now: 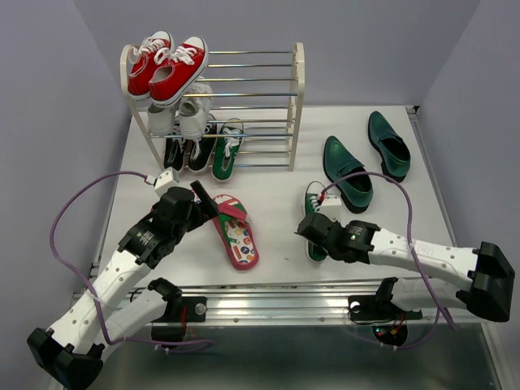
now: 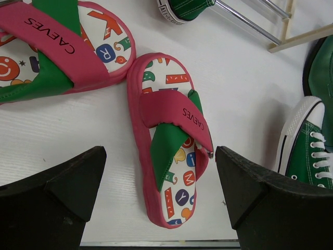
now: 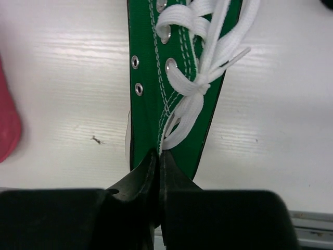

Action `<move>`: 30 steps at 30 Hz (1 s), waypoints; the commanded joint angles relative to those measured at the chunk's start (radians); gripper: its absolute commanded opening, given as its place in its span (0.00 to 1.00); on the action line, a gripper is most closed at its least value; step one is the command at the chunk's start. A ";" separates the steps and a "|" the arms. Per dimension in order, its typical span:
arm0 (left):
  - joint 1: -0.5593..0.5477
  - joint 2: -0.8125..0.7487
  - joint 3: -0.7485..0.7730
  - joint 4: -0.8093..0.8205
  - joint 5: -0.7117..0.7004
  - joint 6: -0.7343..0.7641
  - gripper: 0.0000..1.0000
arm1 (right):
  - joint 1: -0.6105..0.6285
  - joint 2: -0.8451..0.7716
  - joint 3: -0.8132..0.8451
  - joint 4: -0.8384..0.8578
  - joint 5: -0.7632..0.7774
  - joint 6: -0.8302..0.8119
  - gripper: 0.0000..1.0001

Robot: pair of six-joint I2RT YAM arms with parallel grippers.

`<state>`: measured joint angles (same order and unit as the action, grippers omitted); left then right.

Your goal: Place and organize the shoes onto the shoe shelf

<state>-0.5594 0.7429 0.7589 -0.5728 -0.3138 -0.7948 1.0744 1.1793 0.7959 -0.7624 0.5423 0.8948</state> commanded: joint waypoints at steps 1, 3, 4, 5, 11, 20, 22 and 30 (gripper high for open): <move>0.000 -0.002 -0.015 0.024 -0.011 0.006 0.99 | 0.002 -0.075 0.069 0.208 0.111 -0.181 0.01; 0.000 0.000 -0.013 0.022 -0.013 0.005 0.99 | 0.002 -0.076 0.081 0.270 0.099 -0.236 0.01; -0.002 0.000 -0.015 0.021 -0.011 0.005 0.99 | 0.012 -0.070 0.092 0.294 0.087 -0.296 0.01; -0.002 0.001 -0.015 0.019 -0.013 0.006 0.99 | 0.012 -0.066 0.098 0.334 0.061 -0.324 0.01; 0.000 0.003 -0.010 0.016 -0.015 0.005 0.99 | 0.012 0.051 0.201 0.365 0.019 -0.370 0.00; 0.000 0.001 -0.013 0.022 -0.001 0.011 0.99 | 0.012 0.287 0.377 0.370 0.154 -0.309 0.01; -0.002 0.003 -0.013 0.025 0.002 0.014 0.99 | 0.012 0.362 0.446 0.370 0.162 -0.313 0.01; -0.002 -0.002 -0.016 0.028 0.007 0.016 0.99 | -0.060 0.563 0.641 0.373 0.153 -0.338 0.01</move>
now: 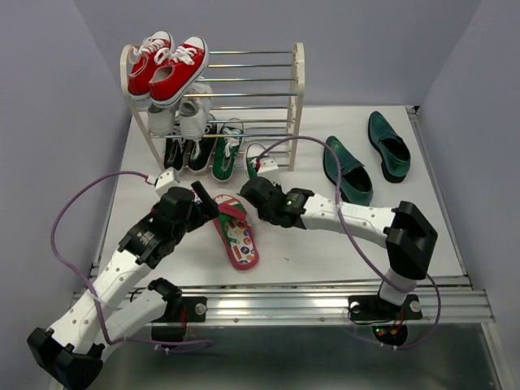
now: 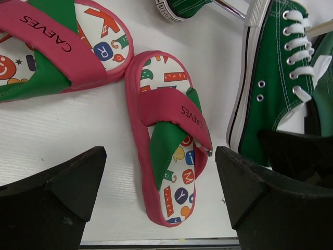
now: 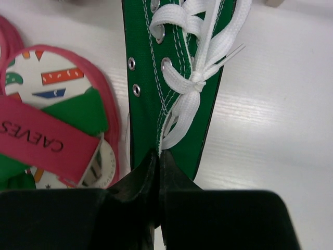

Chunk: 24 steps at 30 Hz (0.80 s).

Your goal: Place and organize the shoes onto the shoe shelf

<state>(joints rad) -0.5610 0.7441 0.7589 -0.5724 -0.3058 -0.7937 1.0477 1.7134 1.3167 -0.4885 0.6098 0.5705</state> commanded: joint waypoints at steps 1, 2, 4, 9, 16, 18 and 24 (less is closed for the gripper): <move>0.000 -0.003 -0.018 0.028 0.004 0.016 0.99 | -0.046 0.066 0.142 0.099 0.091 -0.024 0.01; -0.002 -0.003 -0.020 0.032 0.007 0.017 0.99 | -0.061 0.083 0.182 0.102 0.087 -0.030 0.01; -0.002 -0.002 -0.018 0.031 0.005 0.019 0.99 | -0.090 0.115 0.217 0.113 0.077 -0.035 0.01; -0.002 0.008 -0.018 0.032 0.013 0.024 0.99 | -0.133 0.215 0.298 0.152 0.077 -0.044 0.01; -0.004 0.008 -0.018 0.039 0.022 0.027 0.99 | -0.164 0.322 0.435 0.206 0.113 -0.103 0.01; -0.005 0.006 -0.020 0.040 0.024 0.028 0.99 | -0.164 0.337 0.455 0.217 0.113 -0.106 0.01; -0.004 0.001 -0.021 0.043 0.027 0.030 0.99 | -0.183 0.382 0.501 0.257 0.136 -0.116 0.01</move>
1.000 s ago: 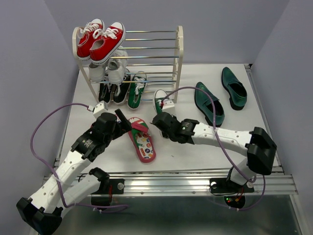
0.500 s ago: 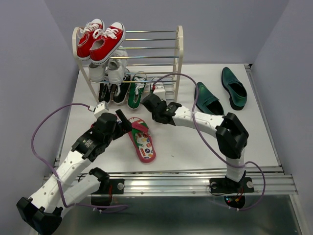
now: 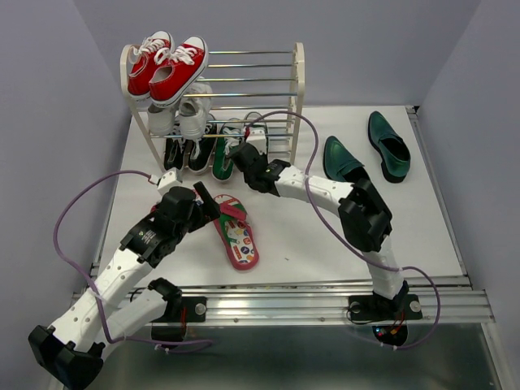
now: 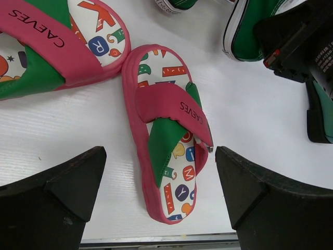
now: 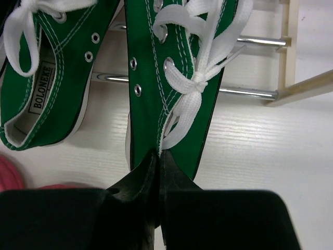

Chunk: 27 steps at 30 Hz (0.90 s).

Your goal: Place and organize the shoes onto the shoe shelf

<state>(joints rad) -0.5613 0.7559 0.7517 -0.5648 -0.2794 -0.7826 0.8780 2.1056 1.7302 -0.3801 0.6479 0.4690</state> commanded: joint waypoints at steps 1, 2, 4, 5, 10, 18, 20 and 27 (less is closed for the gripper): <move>-0.003 -0.010 -0.014 0.036 0.002 0.019 0.99 | -0.013 -0.004 0.095 0.155 0.096 -0.016 0.01; -0.003 -0.010 -0.012 0.034 0.003 0.020 0.99 | -0.013 0.011 0.113 0.162 0.099 -0.020 0.01; -0.005 -0.010 -0.012 0.036 0.003 0.022 0.99 | -0.013 0.030 0.135 0.164 0.107 -0.029 0.01; -0.005 -0.010 -0.012 0.036 0.003 0.020 0.99 | -0.013 0.040 0.147 0.165 0.114 -0.029 0.01; -0.005 -0.015 -0.015 0.039 0.008 0.023 0.99 | -0.013 0.077 0.180 0.164 0.186 -0.017 0.01; -0.005 -0.023 -0.015 0.043 0.013 0.026 0.99 | -0.033 0.103 0.193 0.164 0.233 -0.018 0.01; -0.005 -0.024 -0.017 0.045 0.013 0.025 0.99 | -0.043 0.116 0.200 0.165 0.213 -0.021 0.01; -0.005 -0.023 -0.018 0.046 0.014 0.026 0.99 | -0.053 0.129 0.184 0.231 0.145 -0.108 0.01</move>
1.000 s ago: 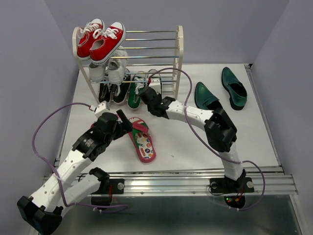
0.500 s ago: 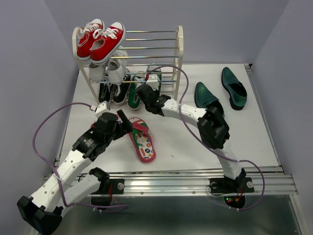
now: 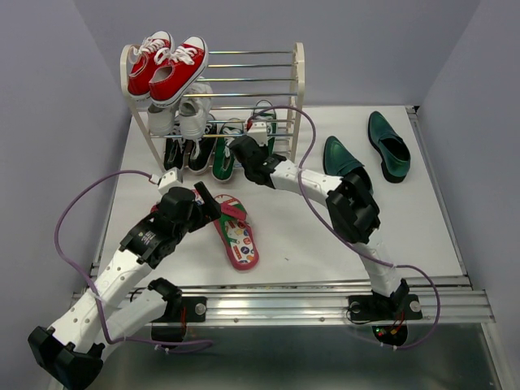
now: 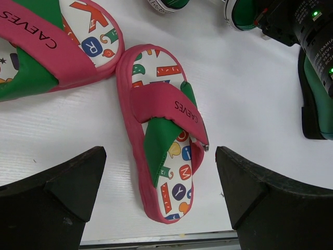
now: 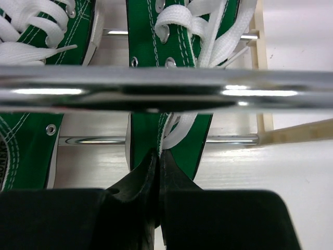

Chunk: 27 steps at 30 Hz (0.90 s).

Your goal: Place and organize the shoes onto the shoe shelf

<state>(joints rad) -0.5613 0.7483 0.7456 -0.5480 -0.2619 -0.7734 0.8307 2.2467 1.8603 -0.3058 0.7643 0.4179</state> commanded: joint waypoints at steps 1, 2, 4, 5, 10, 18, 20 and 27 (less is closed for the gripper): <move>-0.005 -0.015 -0.012 0.033 -0.003 0.017 0.99 | -0.005 -0.016 0.050 0.158 0.003 -0.057 0.01; -0.005 -0.015 -0.012 0.033 -0.002 0.019 0.99 | -0.005 -0.016 0.050 0.158 -0.009 -0.060 0.01; -0.005 -0.015 -0.012 0.033 -0.002 0.020 0.99 | -0.005 -0.018 0.048 0.158 -0.029 -0.056 0.01; -0.005 -0.015 -0.011 0.031 -0.002 0.020 0.99 | -0.005 -0.019 0.046 0.158 -0.036 -0.048 0.01; -0.005 -0.023 -0.012 0.034 0.000 0.020 0.99 | -0.005 -0.038 0.033 0.123 -0.031 0.034 0.01; -0.005 -0.026 -0.014 0.036 0.003 0.022 0.99 | -0.005 -0.033 0.059 0.043 -0.029 0.102 0.01; -0.005 -0.026 -0.014 0.036 0.001 0.020 0.99 | -0.005 -0.030 0.063 0.040 -0.039 0.102 0.03; -0.005 -0.027 -0.014 0.037 0.001 0.020 0.99 | -0.005 -0.015 0.079 0.042 -0.083 0.087 0.06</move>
<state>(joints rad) -0.5613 0.7361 0.7452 -0.5388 -0.2611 -0.7673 0.8196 2.2517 1.8706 -0.3328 0.6708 0.4976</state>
